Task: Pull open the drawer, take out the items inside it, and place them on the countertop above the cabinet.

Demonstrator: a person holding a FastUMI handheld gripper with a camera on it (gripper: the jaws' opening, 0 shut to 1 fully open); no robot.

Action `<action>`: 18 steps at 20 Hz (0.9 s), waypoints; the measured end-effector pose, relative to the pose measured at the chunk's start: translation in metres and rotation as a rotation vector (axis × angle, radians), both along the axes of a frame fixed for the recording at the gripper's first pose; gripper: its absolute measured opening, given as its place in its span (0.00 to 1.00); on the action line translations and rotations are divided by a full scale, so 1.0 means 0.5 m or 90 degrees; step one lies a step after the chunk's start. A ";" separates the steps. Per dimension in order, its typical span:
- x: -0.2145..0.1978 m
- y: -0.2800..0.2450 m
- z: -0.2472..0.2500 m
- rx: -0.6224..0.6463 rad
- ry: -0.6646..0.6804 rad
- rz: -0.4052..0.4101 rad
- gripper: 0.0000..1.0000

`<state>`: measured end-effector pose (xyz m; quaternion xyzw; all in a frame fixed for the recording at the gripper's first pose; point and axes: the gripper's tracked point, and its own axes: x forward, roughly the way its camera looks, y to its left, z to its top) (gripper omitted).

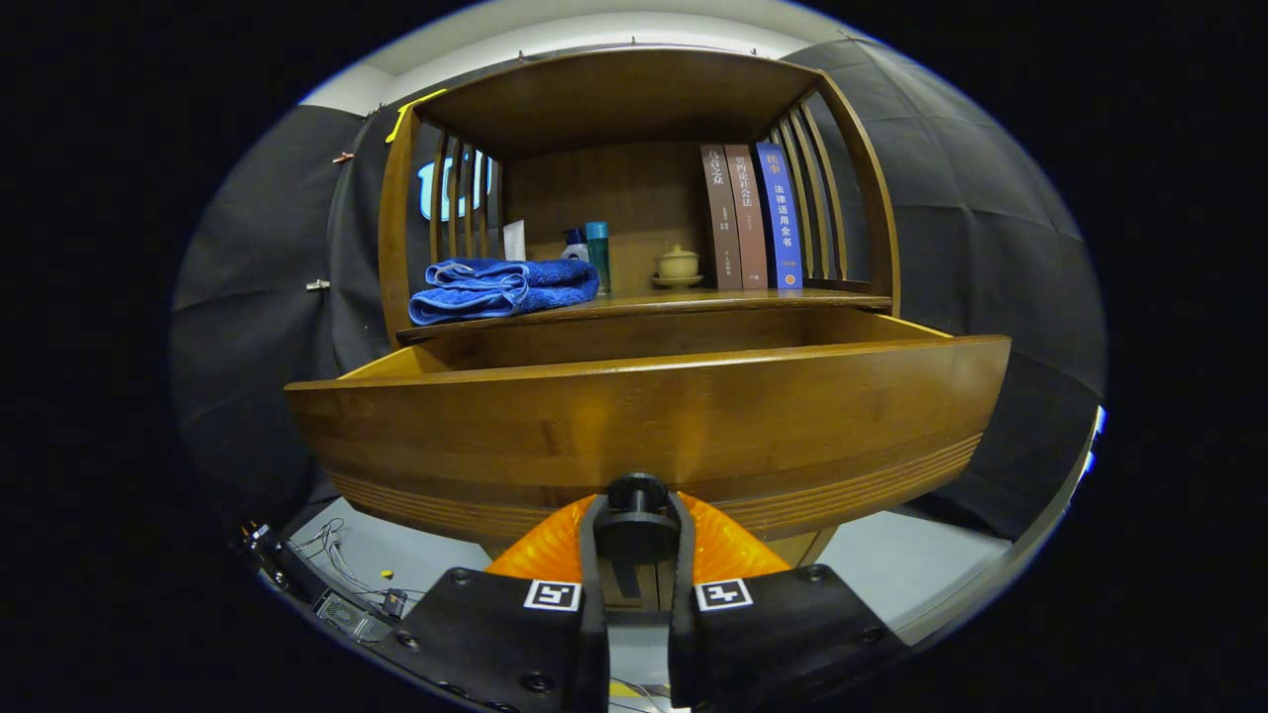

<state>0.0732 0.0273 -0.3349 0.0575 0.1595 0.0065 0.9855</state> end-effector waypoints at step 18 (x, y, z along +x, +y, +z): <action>-0.028 -0.001 0.258 -0.052 0.019 0.108 1.00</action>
